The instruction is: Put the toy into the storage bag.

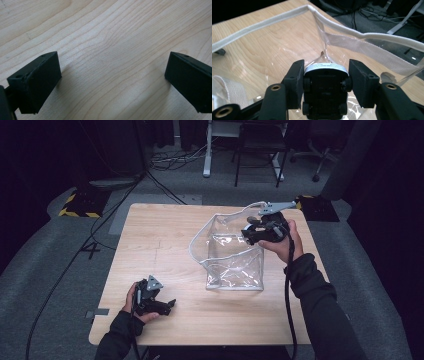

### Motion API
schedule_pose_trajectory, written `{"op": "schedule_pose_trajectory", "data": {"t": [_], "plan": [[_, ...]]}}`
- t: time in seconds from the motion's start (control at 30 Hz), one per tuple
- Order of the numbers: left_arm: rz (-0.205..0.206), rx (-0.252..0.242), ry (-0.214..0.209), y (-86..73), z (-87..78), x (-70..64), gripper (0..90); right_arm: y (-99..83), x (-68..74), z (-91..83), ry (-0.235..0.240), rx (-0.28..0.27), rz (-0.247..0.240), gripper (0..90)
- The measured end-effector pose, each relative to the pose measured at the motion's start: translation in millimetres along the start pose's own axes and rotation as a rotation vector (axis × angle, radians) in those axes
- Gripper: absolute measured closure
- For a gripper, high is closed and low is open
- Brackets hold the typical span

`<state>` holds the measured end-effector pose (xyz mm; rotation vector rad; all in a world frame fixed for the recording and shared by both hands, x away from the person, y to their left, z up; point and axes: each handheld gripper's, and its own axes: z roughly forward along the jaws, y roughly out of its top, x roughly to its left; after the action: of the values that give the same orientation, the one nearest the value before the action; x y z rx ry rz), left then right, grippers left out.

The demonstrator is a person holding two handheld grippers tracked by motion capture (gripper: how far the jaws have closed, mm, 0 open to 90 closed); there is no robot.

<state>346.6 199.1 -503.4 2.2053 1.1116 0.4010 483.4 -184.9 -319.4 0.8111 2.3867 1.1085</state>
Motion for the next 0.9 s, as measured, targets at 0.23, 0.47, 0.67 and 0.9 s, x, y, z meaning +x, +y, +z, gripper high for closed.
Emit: {"op": "schedule_pose_trajectory", "data": {"t": [0.23,0.47,0.67,0.9], "plan": [[0.000,0.000,0.000,0.0,0.0,0.0,0.7,4.9,-2.7,4.1,0.008,0.057,0.006,48.4],[-0.004,-0.003,0.000,0.0,0.1,-0.2,0.7,8.8,-6.4,8.9,0.043,0.111,0.013,48.3],[0.000,0.000,0.000,0.0,0.0,0.0,0.7,10.3,-8.4,9.7,0.052,0.184,-0.006,48.3],[0.000,0.000,0.000,0.0,0.0,0.0,0.7,7.3,-12.3,7.4,0.051,0.274,-0.023,48.1]]}}
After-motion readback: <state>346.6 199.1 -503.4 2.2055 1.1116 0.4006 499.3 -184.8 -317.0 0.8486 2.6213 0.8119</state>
